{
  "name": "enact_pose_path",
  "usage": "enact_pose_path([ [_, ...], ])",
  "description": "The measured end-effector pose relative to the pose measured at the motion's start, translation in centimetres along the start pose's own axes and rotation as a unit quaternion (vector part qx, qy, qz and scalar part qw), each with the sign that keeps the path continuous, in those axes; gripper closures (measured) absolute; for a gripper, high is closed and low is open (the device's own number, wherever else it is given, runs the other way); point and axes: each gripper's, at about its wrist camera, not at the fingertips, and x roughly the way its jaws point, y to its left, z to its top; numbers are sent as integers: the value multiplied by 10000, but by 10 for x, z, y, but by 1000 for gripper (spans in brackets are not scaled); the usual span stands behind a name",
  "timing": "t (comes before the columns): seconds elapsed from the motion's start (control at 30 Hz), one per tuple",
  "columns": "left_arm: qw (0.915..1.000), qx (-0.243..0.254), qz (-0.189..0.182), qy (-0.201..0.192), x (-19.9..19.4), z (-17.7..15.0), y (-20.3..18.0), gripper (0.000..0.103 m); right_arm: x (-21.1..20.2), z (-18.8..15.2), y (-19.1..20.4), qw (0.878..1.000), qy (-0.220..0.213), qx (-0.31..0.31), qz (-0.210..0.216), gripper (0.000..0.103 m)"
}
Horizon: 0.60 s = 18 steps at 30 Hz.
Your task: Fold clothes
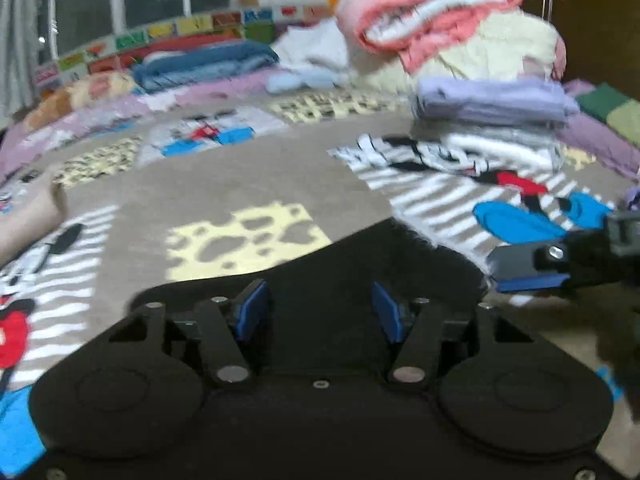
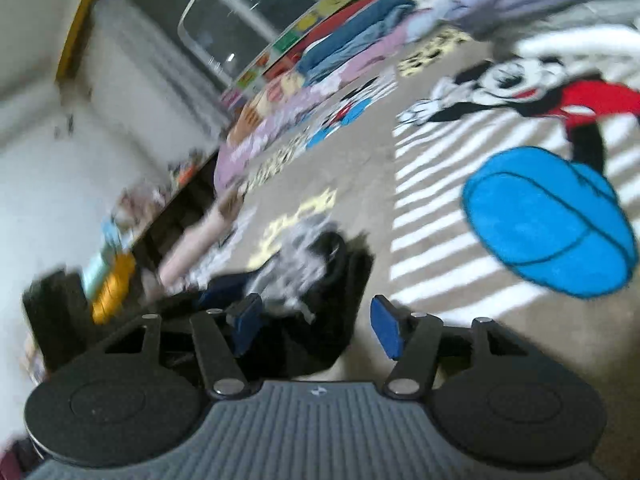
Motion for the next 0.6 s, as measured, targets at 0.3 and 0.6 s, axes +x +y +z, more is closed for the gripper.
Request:
enact_pose_path([
  [0.3,9840,1751,209,-247,-50,-26,-47,38,-5,9,-24,9957,-235,858,259,35],
  [0.6,9312,3556,799,-79,6,-32,-111,18,-31,11,-49,9901,-611,1234,262,34],
])
